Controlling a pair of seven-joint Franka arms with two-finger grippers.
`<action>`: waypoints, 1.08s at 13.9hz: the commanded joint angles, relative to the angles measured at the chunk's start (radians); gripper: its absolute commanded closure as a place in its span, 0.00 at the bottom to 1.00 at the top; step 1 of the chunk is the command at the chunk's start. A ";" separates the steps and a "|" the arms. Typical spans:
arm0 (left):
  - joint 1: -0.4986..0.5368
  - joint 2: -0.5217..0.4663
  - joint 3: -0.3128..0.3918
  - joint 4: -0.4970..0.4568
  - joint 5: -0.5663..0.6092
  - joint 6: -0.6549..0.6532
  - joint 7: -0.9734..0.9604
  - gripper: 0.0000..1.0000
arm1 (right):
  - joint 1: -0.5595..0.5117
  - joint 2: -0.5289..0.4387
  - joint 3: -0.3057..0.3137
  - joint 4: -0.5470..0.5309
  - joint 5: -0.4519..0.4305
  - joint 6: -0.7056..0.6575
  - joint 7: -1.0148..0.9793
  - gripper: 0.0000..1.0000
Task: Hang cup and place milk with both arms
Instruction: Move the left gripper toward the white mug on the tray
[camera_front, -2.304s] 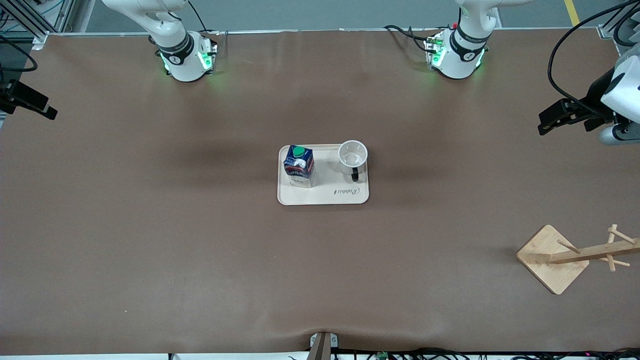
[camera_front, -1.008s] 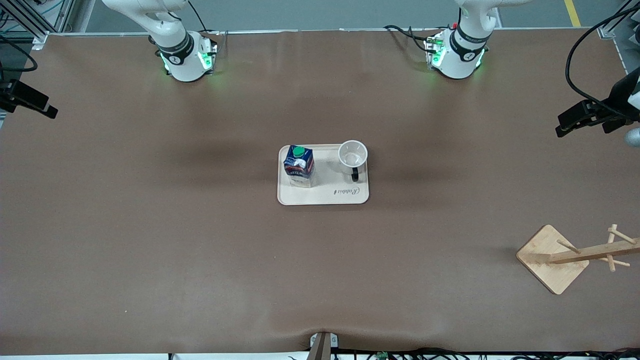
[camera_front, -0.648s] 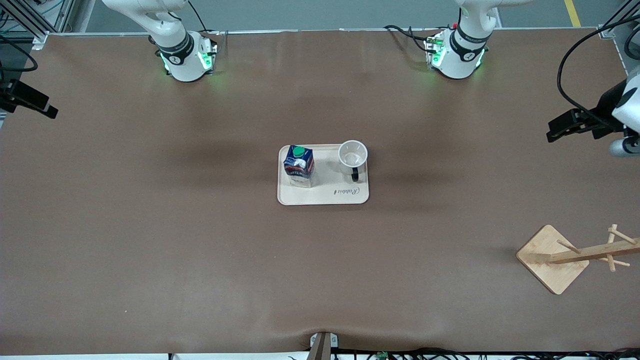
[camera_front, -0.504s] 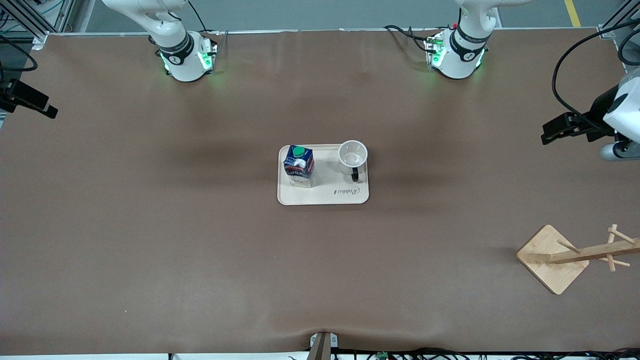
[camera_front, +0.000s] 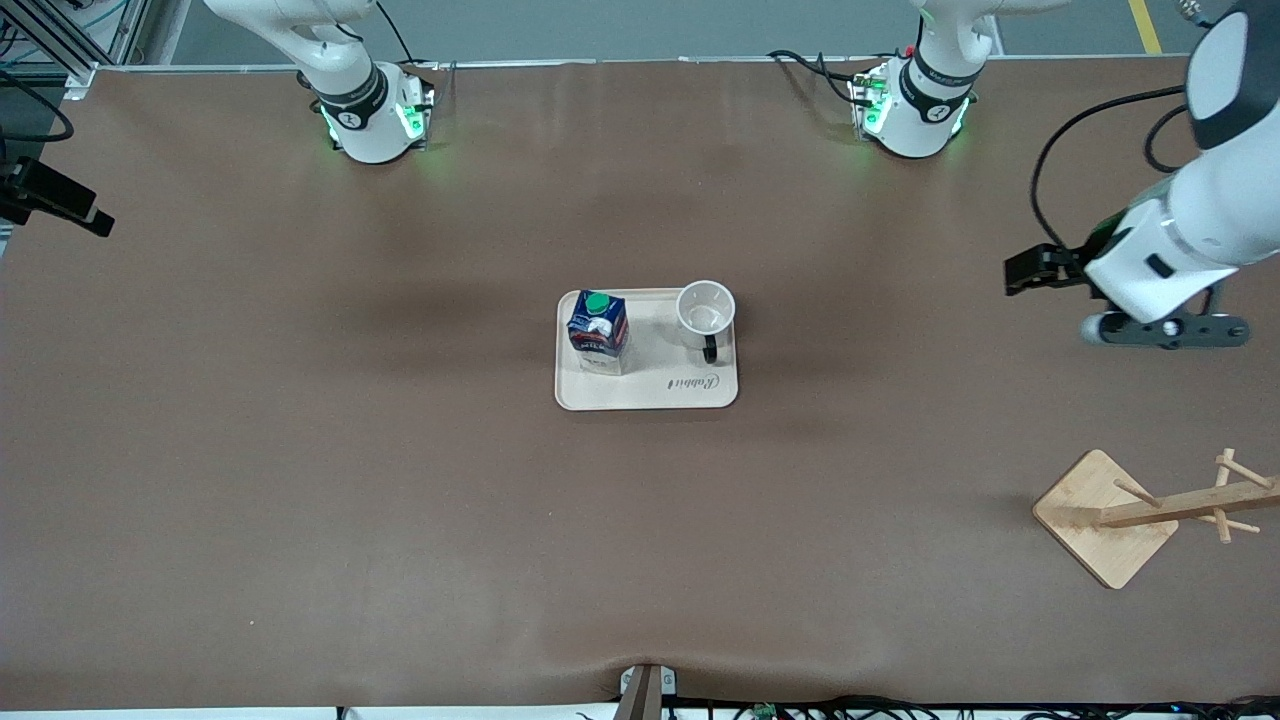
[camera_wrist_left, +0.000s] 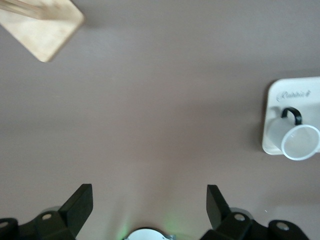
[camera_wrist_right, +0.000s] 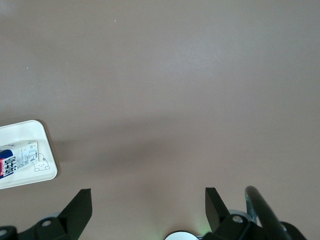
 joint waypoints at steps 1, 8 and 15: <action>0.008 -0.024 -0.041 -0.067 -0.027 0.017 -0.031 0.00 | -0.005 0.012 0.004 0.028 -0.003 -0.019 0.011 0.00; -0.009 -0.004 -0.138 -0.113 -0.051 0.109 -0.250 0.00 | -0.002 0.012 0.004 0.028 -0.002 -0.019 0.011 0.00; -0.076 0.034 -0.175 -0.127 -0.053 0.164 -0.453 0.00 | -0.007 0.013 0.003 0.028 -0.002 -0.019 0.011 0.00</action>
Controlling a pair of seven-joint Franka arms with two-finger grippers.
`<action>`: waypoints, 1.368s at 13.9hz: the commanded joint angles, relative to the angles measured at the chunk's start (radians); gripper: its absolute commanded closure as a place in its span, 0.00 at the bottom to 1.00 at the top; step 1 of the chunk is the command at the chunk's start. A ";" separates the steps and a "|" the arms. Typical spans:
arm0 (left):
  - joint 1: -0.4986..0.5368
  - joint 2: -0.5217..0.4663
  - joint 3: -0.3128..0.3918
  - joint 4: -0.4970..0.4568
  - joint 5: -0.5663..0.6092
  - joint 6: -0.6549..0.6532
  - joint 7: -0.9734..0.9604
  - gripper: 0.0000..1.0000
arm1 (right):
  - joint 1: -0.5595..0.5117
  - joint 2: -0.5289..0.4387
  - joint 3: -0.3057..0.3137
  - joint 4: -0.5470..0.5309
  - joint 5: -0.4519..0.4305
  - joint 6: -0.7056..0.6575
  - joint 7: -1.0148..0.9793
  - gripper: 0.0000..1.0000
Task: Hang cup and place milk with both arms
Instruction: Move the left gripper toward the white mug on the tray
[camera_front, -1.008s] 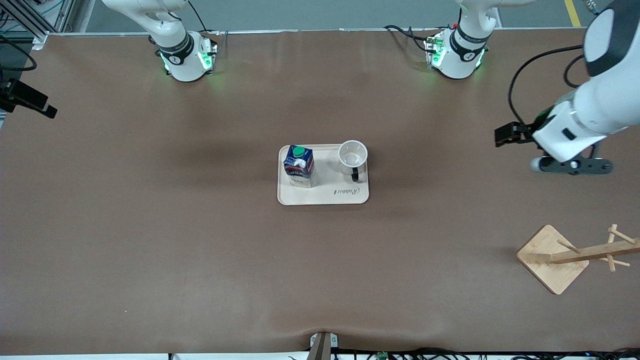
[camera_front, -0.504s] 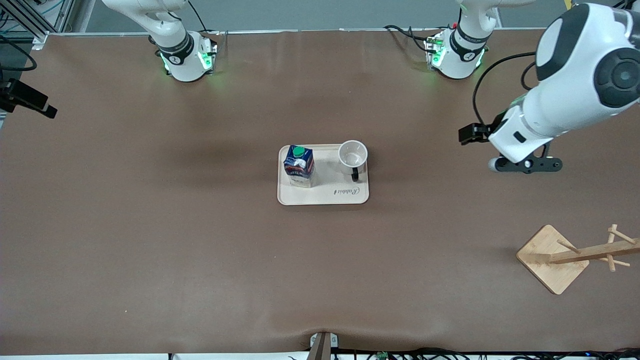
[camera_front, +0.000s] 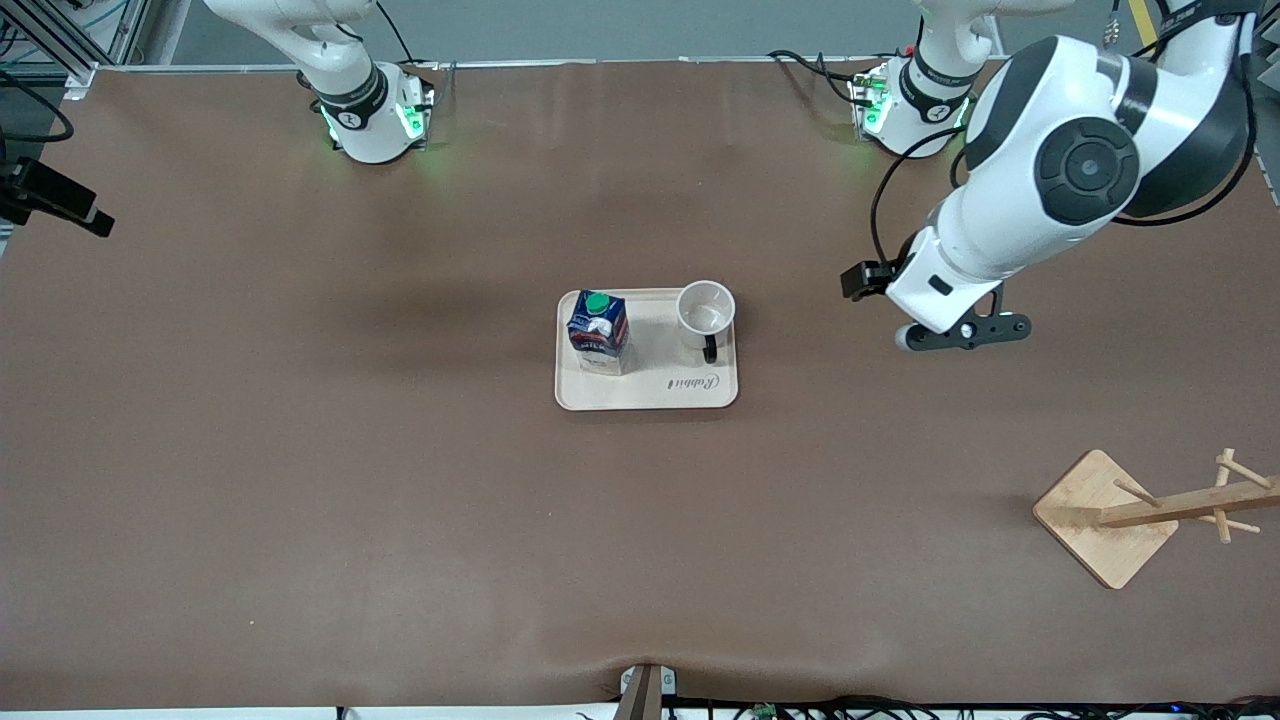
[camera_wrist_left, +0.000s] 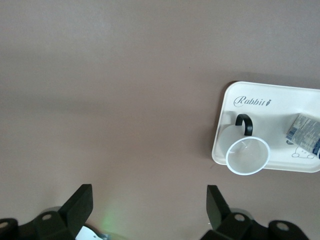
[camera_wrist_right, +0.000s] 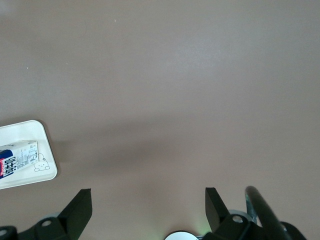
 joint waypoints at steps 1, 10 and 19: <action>-0.010 -0.003 -0.005 -0.015 -0.018 0.014 -0.036 0.00 | -0.007 0.013 0.005 0.027 -0.002 -0.019 0.011 0.00; -0.123 0.054 -0.010 -0.071 -0.015 0.151 -0.180 0.00 | -0.005 0.013 0.005 0.027 -0.002 -0.019 0.011 0.00; -0.267 0.117 -0.007 -0.316 0.013 0.460 -0.304 0.00 | -0.005 0.013 0.005 0.027 -0.002 -0.019 0.011 0.00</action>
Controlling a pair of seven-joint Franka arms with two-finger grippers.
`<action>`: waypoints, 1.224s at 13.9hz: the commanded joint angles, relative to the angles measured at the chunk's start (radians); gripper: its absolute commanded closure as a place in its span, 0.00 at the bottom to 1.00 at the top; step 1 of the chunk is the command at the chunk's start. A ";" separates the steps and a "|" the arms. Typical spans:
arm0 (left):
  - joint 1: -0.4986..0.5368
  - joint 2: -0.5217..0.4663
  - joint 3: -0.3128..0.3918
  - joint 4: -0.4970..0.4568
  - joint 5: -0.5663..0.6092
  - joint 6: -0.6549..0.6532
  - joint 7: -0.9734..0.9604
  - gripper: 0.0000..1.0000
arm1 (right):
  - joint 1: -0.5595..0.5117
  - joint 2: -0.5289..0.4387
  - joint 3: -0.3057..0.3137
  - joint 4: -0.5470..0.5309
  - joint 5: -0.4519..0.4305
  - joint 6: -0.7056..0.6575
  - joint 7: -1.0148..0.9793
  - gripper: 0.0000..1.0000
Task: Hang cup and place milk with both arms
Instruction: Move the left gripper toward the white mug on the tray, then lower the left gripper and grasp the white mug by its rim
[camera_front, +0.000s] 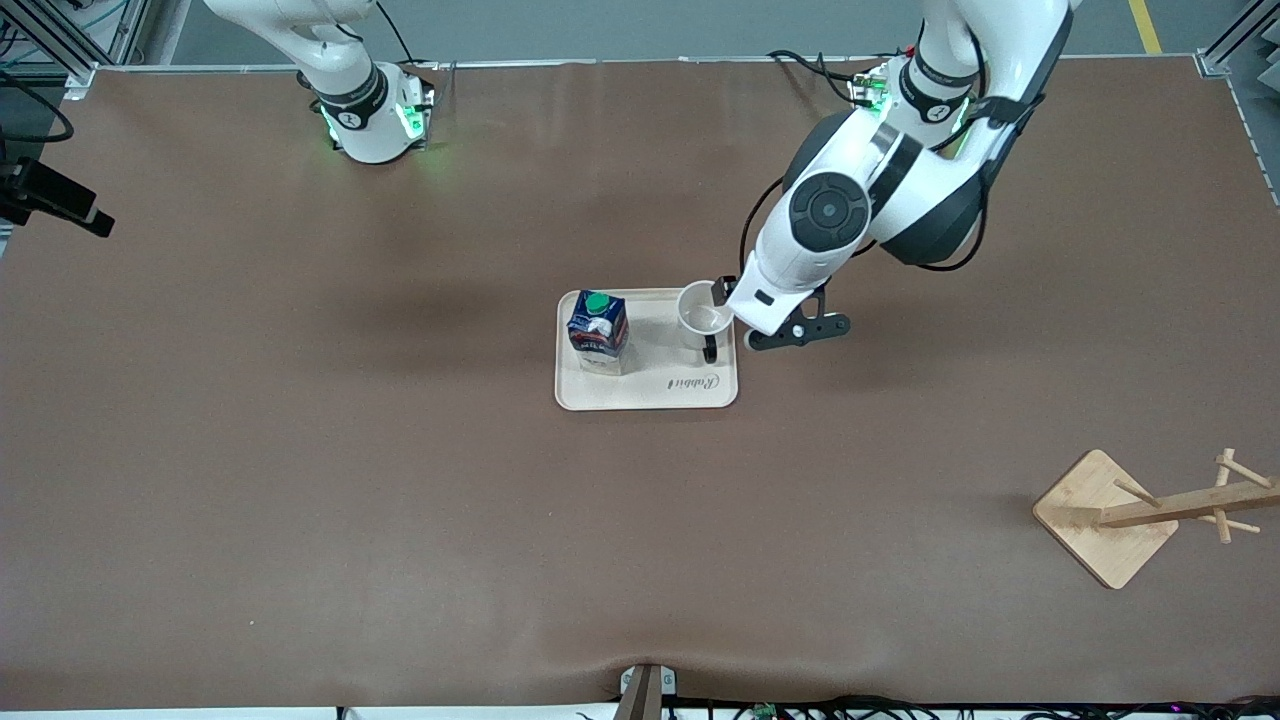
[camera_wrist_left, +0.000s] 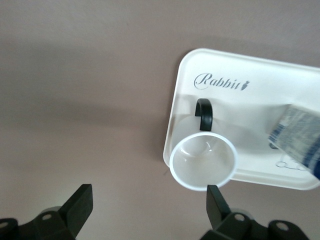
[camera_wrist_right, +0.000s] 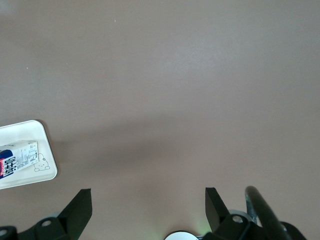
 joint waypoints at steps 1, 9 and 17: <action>-0.038 -0.007 0.002 -0.101 0.012 0.108 -0.053 0.00 | -0.005 0.012 0.004 0.027 -0.002 -0.019 0.011 0.00; -0.096 0.090 0.002 -0.112 0.118 0.192 -0.122 0.00 | -0.004 0.012 0.004 0.027 -0.002 -0.017 0.011 0.00; -0.119 0.169 0.002 -0.095 0.172 0.255 -0.216 1.00 | -0.002 0.012 0.004 0.027 -0.002 -0.017 0.011 0.00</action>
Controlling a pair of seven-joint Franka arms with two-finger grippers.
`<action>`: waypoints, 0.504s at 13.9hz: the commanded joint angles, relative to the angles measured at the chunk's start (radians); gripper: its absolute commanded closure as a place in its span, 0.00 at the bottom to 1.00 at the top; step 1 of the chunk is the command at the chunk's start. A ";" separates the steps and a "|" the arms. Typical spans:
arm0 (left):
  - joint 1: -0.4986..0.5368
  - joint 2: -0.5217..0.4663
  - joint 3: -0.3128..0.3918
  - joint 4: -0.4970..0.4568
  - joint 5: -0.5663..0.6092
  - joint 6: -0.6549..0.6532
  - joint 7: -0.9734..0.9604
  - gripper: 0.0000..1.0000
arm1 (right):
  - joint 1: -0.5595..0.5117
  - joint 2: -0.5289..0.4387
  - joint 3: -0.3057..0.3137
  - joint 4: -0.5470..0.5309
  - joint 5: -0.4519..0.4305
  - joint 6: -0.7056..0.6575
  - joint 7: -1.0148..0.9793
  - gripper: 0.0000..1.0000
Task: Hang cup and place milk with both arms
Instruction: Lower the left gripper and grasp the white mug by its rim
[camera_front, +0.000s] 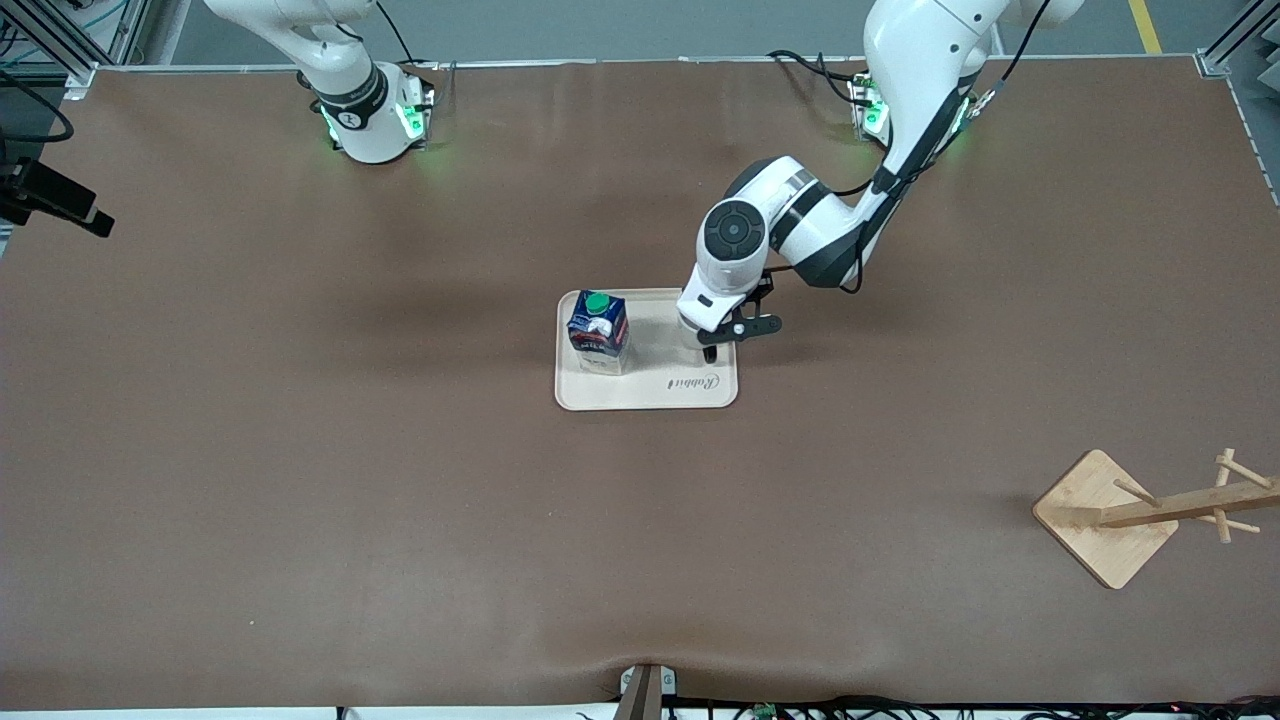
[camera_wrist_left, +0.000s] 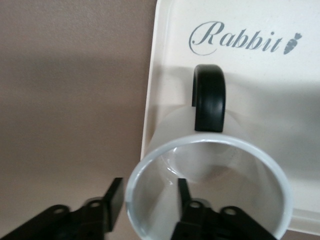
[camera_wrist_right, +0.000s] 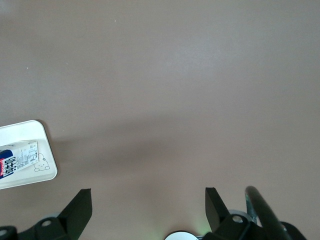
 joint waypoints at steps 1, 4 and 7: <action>-0.004 0.000 0.001 0.011 0.029 0.007 -0.032 1.00 | -0.002 0.012 0.004 0.027 -0.002 -0.017 0.011 0.00; 0.003 -0.009 0.004 0.029 0.029 -0.001 -0.026 1.00 | -0.005 0.012 0.004 0.027 -0.002 -0.017 0.011 0.00; 0.013 -0.050 0.007 0.051 0.029 -0.025 -0.028 1.00 | -0.005 0.012 0.004 0.027 -0.002 -0.019 0.011 0.00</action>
